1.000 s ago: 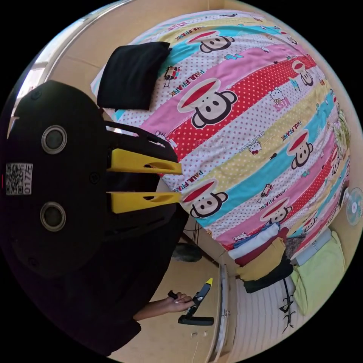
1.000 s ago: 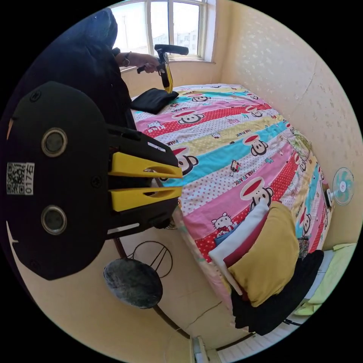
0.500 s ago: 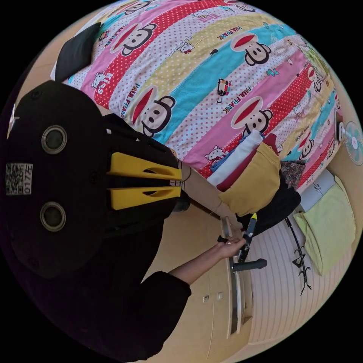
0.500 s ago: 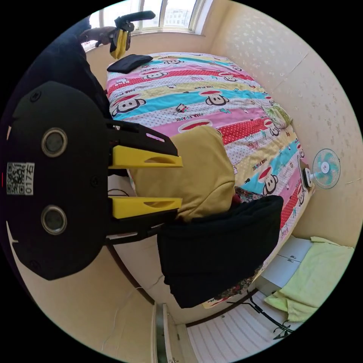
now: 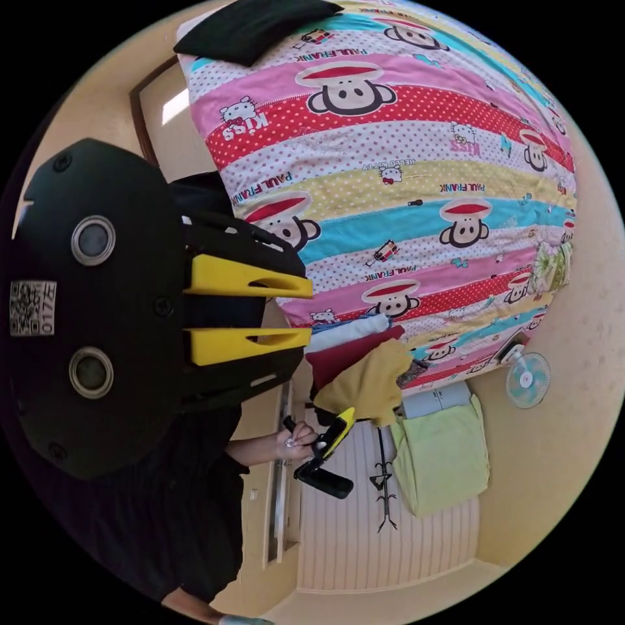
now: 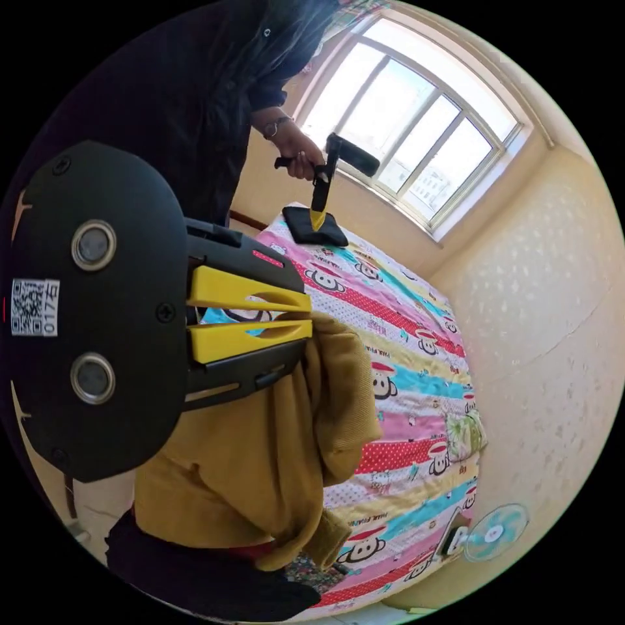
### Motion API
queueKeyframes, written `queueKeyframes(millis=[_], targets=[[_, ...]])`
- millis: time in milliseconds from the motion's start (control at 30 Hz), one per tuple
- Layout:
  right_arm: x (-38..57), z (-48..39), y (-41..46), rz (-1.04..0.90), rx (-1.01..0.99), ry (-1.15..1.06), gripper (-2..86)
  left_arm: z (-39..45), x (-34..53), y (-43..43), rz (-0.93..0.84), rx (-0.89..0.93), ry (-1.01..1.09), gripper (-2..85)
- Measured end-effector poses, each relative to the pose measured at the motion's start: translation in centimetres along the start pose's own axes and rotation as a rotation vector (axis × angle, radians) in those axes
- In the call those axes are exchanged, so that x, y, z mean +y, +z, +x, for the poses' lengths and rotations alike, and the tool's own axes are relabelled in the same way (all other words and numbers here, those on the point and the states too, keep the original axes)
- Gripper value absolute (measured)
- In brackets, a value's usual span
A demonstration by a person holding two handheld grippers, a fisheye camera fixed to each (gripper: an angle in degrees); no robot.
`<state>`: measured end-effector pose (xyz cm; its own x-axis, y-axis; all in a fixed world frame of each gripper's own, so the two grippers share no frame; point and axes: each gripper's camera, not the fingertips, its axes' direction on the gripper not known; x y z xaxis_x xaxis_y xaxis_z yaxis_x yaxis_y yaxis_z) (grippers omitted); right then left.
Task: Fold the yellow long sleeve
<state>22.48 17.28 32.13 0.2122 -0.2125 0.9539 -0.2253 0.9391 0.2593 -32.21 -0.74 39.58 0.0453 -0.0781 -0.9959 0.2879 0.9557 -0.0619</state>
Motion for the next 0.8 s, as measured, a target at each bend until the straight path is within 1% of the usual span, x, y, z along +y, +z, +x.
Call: queueKeyframes(millis=[33, 67, 100, 133, 167, 233, 300, 367, 467, 500, 533, 600, 667, 733, 800], targets=[[-0.6, -1.8, 2.8, -0.008, -0.065, -0.025, 3.3, -1.2, 0.2, -1.2, 0.03, -0.02, -0.025, 7.8], [-1.0, -3.1, 6.2, -0.058, -0.171, -0.025, 3.4, -2.4, 0.4, -2.1, 0.049, -0.035, -0.047, 7.9], [-1.1, -3.6, 8.0, -0.095, -0.221, -0.028, 3.5, -3.0, 0.5, -2.4, 0.053, -0.039, -0.057, 7.9], [-0.9, -4.7, 11.8, -0.19, -0.292, -0.056, 3.7, -4.2, 0.7, -2.7, 0.056, -0.044, -0.072, 7.9], [-0.7, -5.5, 15.8, -0.332, -0.327, -0.09, 3.9, -5.4, 0.9, -2.6, 0.049, -0.058, -0.091, 8.0], [-0.2, -5.6, 20.6, -0.501, -0.319, -0.101, 4.4, -7.5, 1.1, -1.7, 0.01, -0.096, -0.135, 8.2], [-0.5, -4.5, 23.1, -0.538, -0.271, -0.107, 4.9, -9.6, 1.1, -0.1, -0.029, -0.129, -0.158, 8.6], [-2.7, -1.5, 25.9, -0.562, -0.105, -0.072, 6.9, -12.4, 0.7, 2.8, -0.081, -0.131, -0.185, 9.0], [-6.8, 3.6, 30.2, -0.537, 0.065, 0.011, 11.5, -16.2, -0.2, 6.9, -0.141, -0.128, -0.235, 9.7], [-7.5, 4.7, 31.4, -0.541, 0.088, 0.037, 12.1, -16.9, -0.5, 7.6, -0.153, -0.13, -0.254, 9.9], [-8.9, 6.8, 34.1, -0.549, 0.122, 0.084, 13.4, -18.3, -0.9, 8.9, -0.171, -0.122, -0.288, 10.2], [-10.0, 9.3, 39.1, -0.593, 0.16, 0.112, 14.1, -19.7, -1.4, 10.1, -0.167, -0.095, -0.313, 10.5], [-8.9, 11.1, 46.5, -0.817, 0.179, 0.075, 10.9, -21.1, -1.9, 10.7, -0.149, -0.088, -0.34, 10.4], [-7.4, 10.9, 48.5, -0.935, 0.197, 0.003, 6.7, -21.9, -2.3, 10.7, -0.144, -0.103, -0.344, 10.3], [-6.2, 10.0, 47.3, -0.939, 0.259, -0.041, 4.8, -22.7, -2.5, 10.6, -0.136, -0.131, -0.338, 10.3]])
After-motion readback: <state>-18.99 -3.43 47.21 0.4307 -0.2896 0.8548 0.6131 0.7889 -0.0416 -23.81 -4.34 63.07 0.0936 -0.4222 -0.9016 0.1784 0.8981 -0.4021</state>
